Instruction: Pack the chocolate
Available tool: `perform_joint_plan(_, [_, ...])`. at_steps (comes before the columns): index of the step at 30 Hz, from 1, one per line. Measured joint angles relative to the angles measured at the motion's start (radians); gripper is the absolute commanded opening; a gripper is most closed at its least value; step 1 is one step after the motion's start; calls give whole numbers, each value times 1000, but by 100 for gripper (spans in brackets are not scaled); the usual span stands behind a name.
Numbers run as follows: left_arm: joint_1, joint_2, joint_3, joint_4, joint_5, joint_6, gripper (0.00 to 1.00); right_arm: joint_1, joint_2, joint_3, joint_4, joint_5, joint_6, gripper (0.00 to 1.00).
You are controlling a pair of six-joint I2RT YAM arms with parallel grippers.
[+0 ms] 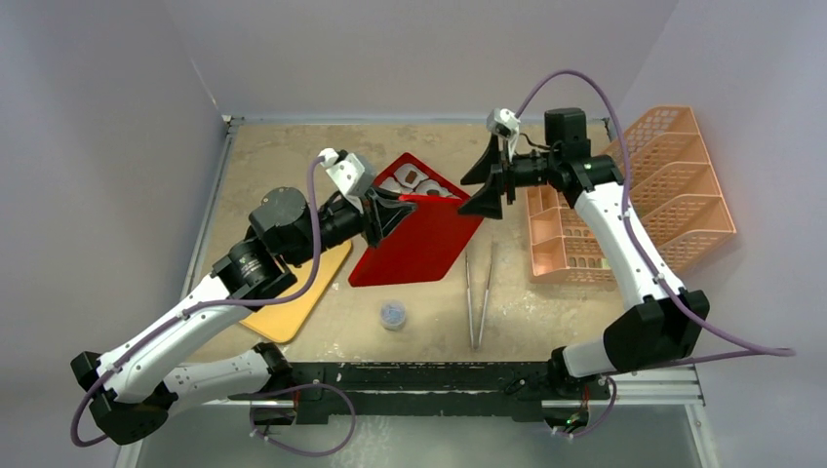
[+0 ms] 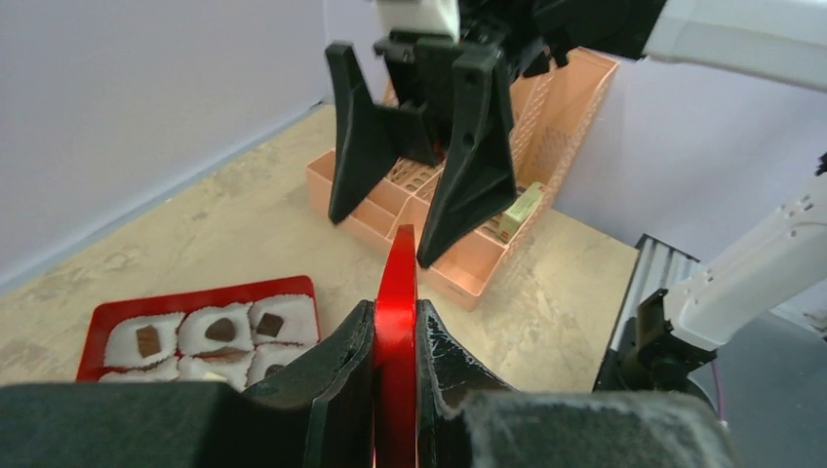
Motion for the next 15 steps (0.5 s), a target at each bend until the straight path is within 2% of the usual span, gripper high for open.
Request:
perform_joint_plan(4, [0,0,0,43,51,-11,0,19,-13,-68,-2,-48,-1,85])
perform_joint_plan(7, [0,10,16,58,75,-7,0,28,-16,-74,-2,-86,-16,75])
perform_joint_plan(11, [0,17,27,68,82,2,0,31,-42,-115,-1,-106,-32,38])
perform_joint_plan(13, [0,17,27,67,67,25,0,33,-46,-121,-6,-119,-47,24])
perform_joint_plan(15, [7,16,29,69,20,34,14,43,-55,-121,-1,-158,-78,13])
